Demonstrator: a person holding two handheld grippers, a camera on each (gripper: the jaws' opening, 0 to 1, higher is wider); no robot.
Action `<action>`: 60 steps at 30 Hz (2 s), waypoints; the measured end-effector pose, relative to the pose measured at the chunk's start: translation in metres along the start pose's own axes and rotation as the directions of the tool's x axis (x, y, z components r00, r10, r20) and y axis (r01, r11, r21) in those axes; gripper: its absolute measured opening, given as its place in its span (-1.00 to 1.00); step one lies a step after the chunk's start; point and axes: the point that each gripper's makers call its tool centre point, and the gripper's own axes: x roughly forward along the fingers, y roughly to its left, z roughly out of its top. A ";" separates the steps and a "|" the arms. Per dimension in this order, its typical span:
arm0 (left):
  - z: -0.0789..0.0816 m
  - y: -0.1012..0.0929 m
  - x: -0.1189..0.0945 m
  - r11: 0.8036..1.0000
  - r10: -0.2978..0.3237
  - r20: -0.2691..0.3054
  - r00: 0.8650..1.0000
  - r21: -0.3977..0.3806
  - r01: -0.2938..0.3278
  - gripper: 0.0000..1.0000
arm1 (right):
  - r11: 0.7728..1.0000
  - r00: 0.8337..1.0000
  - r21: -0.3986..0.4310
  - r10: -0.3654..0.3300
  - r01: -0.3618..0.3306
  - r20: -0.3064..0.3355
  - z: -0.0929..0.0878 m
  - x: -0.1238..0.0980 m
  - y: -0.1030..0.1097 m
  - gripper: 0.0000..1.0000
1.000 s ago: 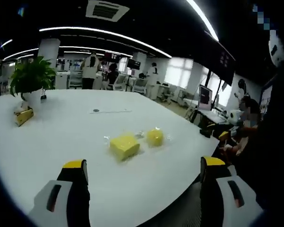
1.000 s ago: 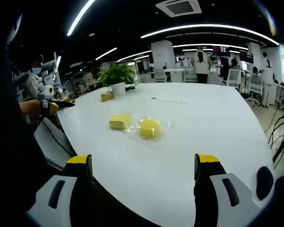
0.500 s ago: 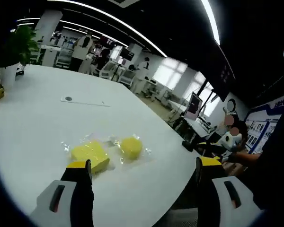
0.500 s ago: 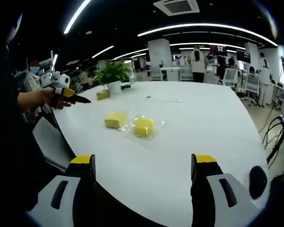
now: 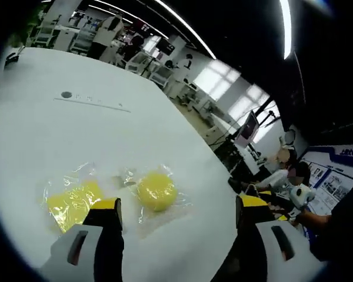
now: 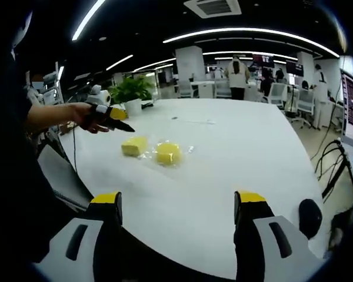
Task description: Compare the silicone blocks by pressing each to a similar depth, holding the contact briefly, and releasing to observe deformation and rebound differences across the visible hardness samples.
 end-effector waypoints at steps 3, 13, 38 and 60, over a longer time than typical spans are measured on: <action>-0.002 0.013 0.019 0.999 0.036 -0.031 0.999 -0.035 -0.037 0.50 | 1.000 1.000 -0.005 -0.007 0.007 -0.017 -0.003 -0.002 -0.001 0.40; -0.010 0.042 0.061 0.961 0.080 -0.073 0.994 -0.260 -0.097 0.22 | 0.999 0.999 0.013 -0.035 0.035 -0.028 -0.007 -0.007 -0.008 0.34; -0.020 0.070 0.103 0.904 0.159 -0.055 0.986 -0.394 -0.167 -0.87 | 0.999 0.999 0.032 -0.029 0.030 -0.046 -0.011 0.004 -0.011 0.22; -0.002 -0.028 0.064 0.983 -0.162 0.061 0.985 -0.077 0.166 -1.00 | 1.000 0.997 -0.005 -0.009 0.008 -0.073 -0.011 0.008 -0.002 0.14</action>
